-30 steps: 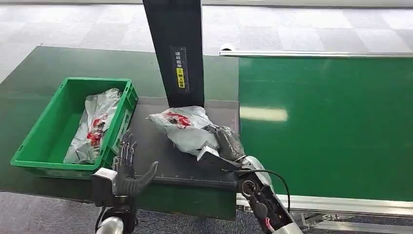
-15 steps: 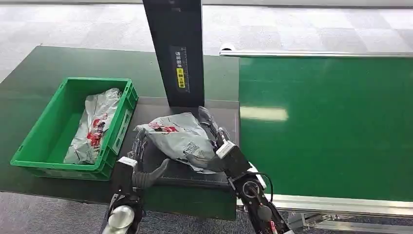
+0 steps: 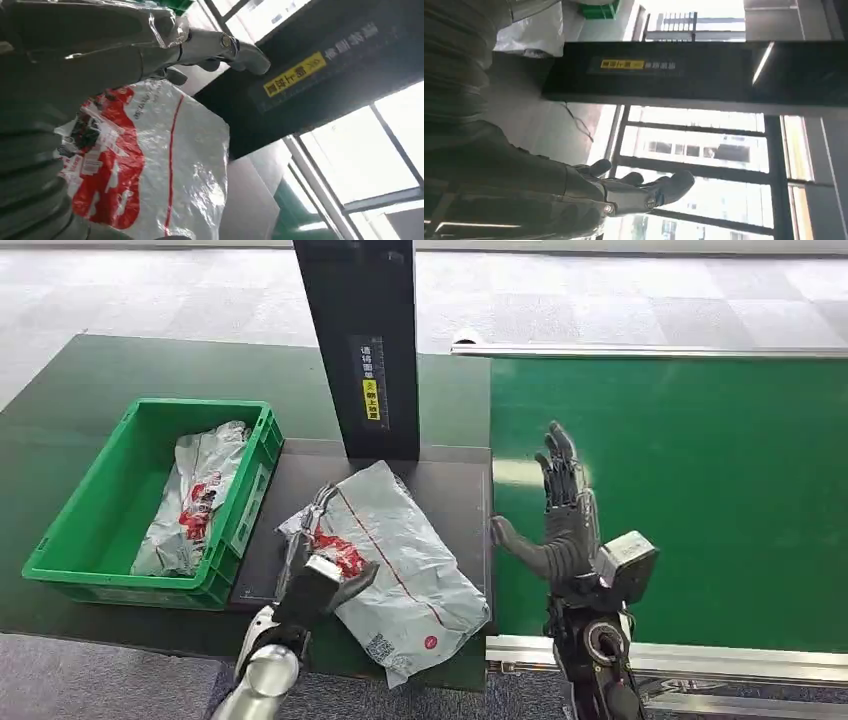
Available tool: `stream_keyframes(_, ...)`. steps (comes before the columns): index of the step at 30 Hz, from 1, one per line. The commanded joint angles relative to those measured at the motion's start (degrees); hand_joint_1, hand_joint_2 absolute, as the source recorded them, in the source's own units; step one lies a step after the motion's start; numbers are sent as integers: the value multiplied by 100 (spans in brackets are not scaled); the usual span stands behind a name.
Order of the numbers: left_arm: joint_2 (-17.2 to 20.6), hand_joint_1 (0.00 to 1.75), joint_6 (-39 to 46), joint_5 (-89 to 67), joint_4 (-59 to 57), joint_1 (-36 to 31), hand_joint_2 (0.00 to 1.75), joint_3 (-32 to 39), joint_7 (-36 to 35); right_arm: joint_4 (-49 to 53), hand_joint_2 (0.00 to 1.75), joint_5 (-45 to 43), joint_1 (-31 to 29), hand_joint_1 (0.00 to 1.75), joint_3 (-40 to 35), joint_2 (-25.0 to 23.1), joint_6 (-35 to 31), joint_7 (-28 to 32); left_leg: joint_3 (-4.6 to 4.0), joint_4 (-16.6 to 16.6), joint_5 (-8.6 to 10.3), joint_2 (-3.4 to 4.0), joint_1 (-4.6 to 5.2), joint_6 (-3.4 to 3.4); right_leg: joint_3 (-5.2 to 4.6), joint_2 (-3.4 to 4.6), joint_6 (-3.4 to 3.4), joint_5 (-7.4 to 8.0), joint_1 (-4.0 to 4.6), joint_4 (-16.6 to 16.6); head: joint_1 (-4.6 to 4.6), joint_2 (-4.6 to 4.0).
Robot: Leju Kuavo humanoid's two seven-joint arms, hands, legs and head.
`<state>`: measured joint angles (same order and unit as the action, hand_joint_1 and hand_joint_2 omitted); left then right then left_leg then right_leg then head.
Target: Moved the parcel from conveyor to table for the left to box.
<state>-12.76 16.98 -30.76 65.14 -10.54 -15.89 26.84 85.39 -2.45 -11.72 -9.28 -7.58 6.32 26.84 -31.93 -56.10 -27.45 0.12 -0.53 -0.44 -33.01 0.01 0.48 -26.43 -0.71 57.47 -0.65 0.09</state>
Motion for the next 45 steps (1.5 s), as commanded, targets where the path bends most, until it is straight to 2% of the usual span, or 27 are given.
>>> stream_keyframes(1,-140,0,391,-1428,-2036,-1026,175,-898,-674,-145,175,-90,-39,0,792,44,-67,19,9,8,7,-31,0,2,19,-31,-2,-3,1,-9,2,0)
stream_keyframes(3,-198,0,628,-2102,-2703,-1307,175,-1163,-1042,-110,175,-94,-32,0,821,15,-66,19,10,8,6,-28,-1,2,19,-26,-2,-1,1,-11,0,0)
stream_keyframes(7,-402,0,584,-2640,-3725,-1684,175,-1358,-1326,8,175,-104,30,0,857,-35,-61,17,11,6,4,-23,1,3,19,-24,-1,-4,-1,-7,2,0)
stream_keyframes(14,-463,0,106,-2920,-4271,-1809,175,-1504,-1405,-82,175,-109,-1,0,874,-27,-73,28,15,6,1,-6,0,1,18,-4,-3,0,1,-7,0,0)
stream_keyframes(15,-452,166,119,-2939,-4245,-1801,175,-1463,-1377,-117,175,-99,-4,0,855,-11,-114,70,19,11,3,-10,-1,2,27,-6,-4,2,2,-14,2,0)
stream_keyframes(16,-443,175,193,-2931,-4195,-1789,175,-1383,-1356,-121,175,-98,8,0,837,-2,-139,85,20,12,3,-5,1,2,25,-1,-3,2,0,-11,0,0)
stream_keyframes(20,-372,175,587,-2978,-3909,-1828,175,-1299,-1390,-112,175,-63,49,0,858,-6,-232,102,26,7,2,-3,-1,1,31,1,-3,3,1,-7,2,0)
stream_keyframes(22,-267,175,903,-2859,-3156,-1663,175,-1065,-1243,-131,175,-63,39,0,874,-14,-229,102,28,7,3,-1,-2,1,33,3,-3,5,3,-8,2,0)
stream_keyframes(23,-204,175,723,-2871,-2844,-1582,175,-1048,-1290,-148,175,-63,30,0,880,-17,-228,102,26,5,2,4,-2,1,29,6,-3,4,2,-5,0,0)
stream_keyframes(24,-145,175,952,-2820,-2368,-1459,175,-933,-1257,-160,175,-61,28,0,886,-16,-239,109,24,7,4,6,-3,1,27,8,-5,8,4,-8,2,0)
stream_keyframes(28,171,175,887,-2851,-638,-1037,175,-687,-1394,-141,175,-61,105,0,890,35,-320,193,22,4,1,11,-3,-1,23,12,-5,4,4,-4,2,0)
stream_keyframes(33,333,175,1054,-2891,563,-706,175,-512,-1286,4,175,-63,272,0,974,23,-379,244,17,5,-2,12,-6,0,16,14,-6,2,7,-6,0,0)
stream_keyframes(36,476,175,1500,-2730,1707,-478,175,-441,-979,203,175,-41,496,0,1075,-36,-441,263,10,4,-2,9,-5,0,12,10,-5,1,7,-5,2,0)
stream_keyframes(41,512,175,1378,-2727,1969,-414,175,-433,-1022,241,175,-28,535,0,1093,-48,-439,268,6,5,0,7,-2,0,10,9,-4,1,3,-1,0,0)
stream_keyframes(45,572,175,2131,-2869,2848,-297,175,-315,-832,553,175,46,846,0,1227,-137,-523,317,5,4,1,3,-3,0,9,5,-6,1,5,-2,2,0)
